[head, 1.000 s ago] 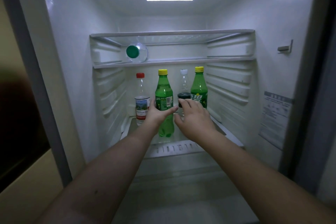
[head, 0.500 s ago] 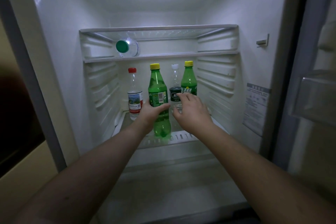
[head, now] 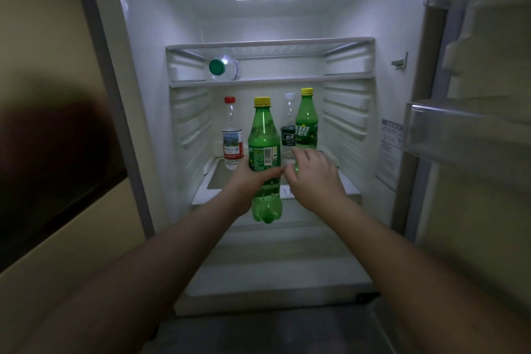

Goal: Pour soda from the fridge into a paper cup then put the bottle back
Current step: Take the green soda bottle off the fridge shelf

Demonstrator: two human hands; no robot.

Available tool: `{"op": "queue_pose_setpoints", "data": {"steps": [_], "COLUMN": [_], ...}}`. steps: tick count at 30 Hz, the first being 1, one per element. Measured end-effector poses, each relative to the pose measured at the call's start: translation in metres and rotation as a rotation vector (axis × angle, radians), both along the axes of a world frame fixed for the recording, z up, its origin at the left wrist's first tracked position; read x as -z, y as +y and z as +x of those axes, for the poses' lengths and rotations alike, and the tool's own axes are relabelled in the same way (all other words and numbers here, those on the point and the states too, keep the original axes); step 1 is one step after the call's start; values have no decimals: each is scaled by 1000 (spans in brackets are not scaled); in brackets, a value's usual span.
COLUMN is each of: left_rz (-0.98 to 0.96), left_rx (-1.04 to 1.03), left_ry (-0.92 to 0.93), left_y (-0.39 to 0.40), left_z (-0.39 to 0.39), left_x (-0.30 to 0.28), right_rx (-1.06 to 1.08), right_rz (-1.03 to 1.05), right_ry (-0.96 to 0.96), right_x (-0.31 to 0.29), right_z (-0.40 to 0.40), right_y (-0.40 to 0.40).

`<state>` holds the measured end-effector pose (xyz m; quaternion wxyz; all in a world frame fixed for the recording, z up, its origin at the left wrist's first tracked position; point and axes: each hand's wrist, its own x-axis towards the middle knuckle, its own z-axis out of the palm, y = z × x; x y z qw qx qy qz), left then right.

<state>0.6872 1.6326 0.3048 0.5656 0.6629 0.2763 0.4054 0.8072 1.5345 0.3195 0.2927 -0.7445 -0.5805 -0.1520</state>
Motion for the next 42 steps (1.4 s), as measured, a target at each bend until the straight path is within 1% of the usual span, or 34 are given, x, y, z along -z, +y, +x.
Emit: {"op": "queue_pose_setpoints", "data": {"steps": [6,11,18,23,27,34,38,42], "left_rz": [22,27,52,62,79,-11,-14,-51], "left_rx": [-104,-102,-34,-11,29,137,233,290], "left_ry": [-5,-23,-45,-2,14,27,0,-30], "left_y": [-45,-86,-147,-206,-251,-328,-378,-430], "left_z": [-25,-52,-89,-120,-136,-135,-128,-125], "left_x": [17,14,4,19,29,36,37,38], "right_rx": [-27,1,69,113,145,230,286,330], "right_rz": [-37,-54,-79,-108,-128,-106,-84,-87], "right_ry": [-80,-138,-225,-265,-250,-240,-246,-303], "right_x": [10,10,8,23,38,47,46,48], "right_z": [-12,-23,-50,-78,-94,-99,-96,-91], "right_y": [-36,-79,-146,-199,-244,-337,-390,-450]}}
